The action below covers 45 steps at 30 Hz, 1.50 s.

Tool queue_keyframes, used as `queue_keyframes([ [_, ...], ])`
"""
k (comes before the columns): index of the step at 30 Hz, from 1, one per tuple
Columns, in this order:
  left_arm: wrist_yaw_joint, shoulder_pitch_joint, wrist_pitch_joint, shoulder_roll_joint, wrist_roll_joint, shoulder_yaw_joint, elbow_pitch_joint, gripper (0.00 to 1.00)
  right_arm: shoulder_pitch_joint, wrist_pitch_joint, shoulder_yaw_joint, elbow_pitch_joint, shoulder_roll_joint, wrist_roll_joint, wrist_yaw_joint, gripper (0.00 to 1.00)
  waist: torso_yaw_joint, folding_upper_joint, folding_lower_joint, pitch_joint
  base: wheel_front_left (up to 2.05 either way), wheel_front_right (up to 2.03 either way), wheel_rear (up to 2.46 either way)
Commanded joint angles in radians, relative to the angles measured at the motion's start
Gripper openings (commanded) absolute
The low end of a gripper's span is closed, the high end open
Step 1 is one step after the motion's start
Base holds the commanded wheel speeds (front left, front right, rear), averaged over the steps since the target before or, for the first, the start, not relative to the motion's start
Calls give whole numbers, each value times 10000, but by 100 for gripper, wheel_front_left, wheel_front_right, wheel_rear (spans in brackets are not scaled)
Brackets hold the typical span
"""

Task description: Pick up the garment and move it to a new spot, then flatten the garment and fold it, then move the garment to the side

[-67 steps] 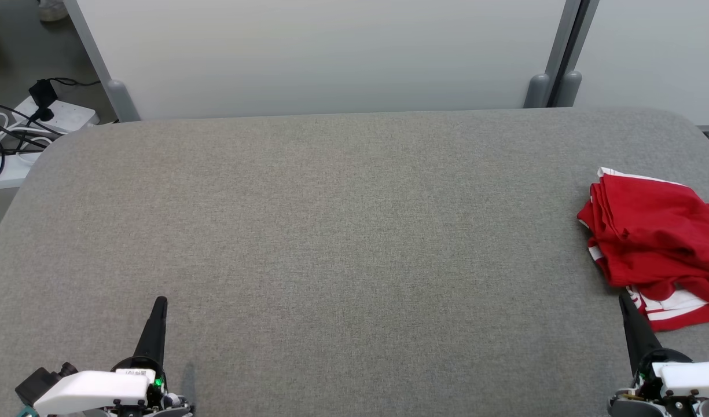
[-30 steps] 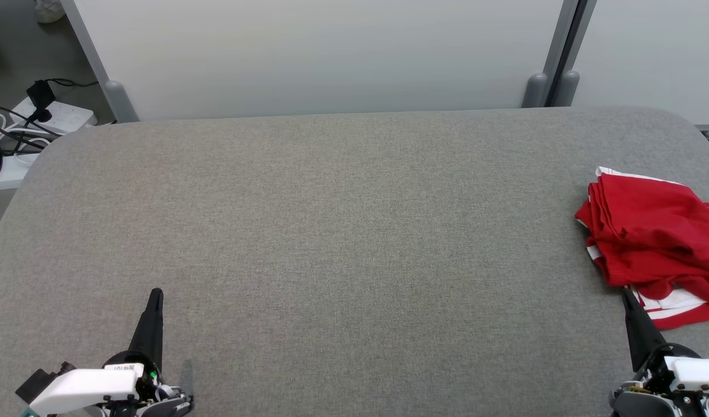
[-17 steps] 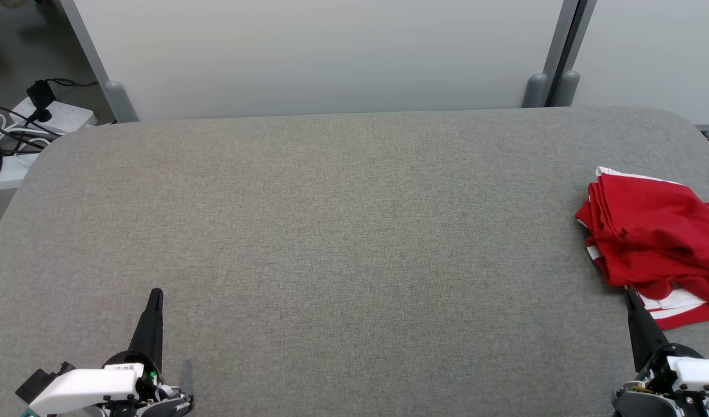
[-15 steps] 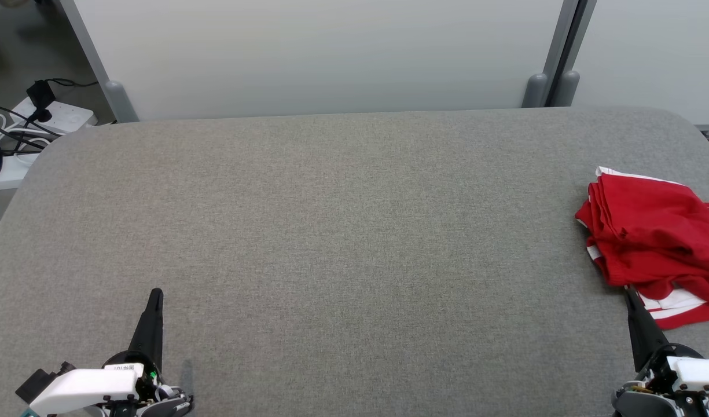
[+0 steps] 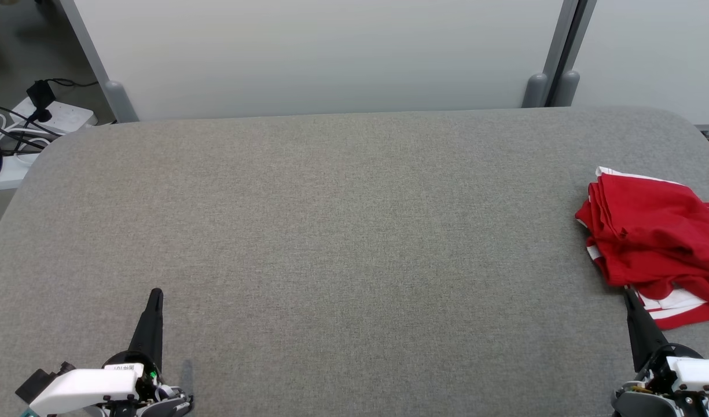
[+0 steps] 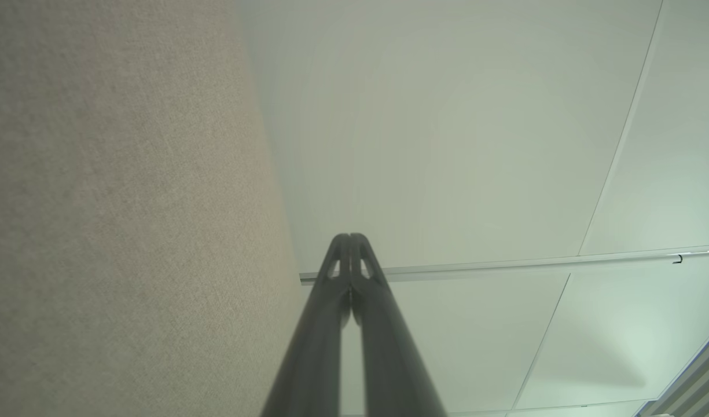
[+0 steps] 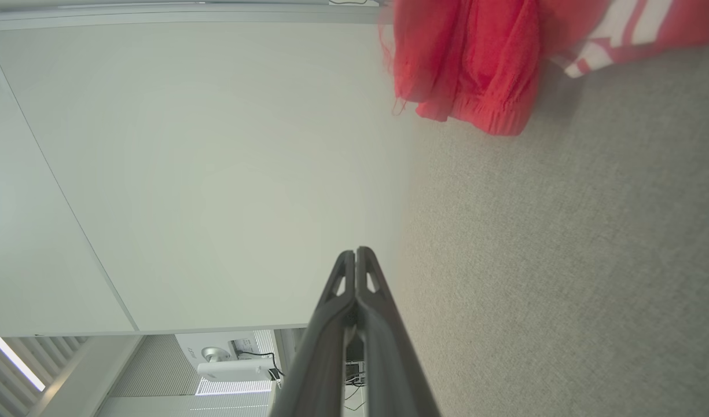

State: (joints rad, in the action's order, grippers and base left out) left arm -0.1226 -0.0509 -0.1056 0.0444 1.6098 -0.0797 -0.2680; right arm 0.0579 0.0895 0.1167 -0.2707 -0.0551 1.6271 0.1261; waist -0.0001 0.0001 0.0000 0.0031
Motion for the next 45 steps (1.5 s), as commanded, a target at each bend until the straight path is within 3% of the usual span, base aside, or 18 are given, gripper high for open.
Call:
queue_keyframes([
  [1,-81,-571,-70,72,-6,-334,227,0,484,96,-206,268,-81,-38,46,0,0,-1,0,0,0,0,0],
  [45,-81,-572,-78,65,-15,-344,228,0,492,163,-122,264,-22,-108,46,0,1,-1,0,0,0,0,0],
])
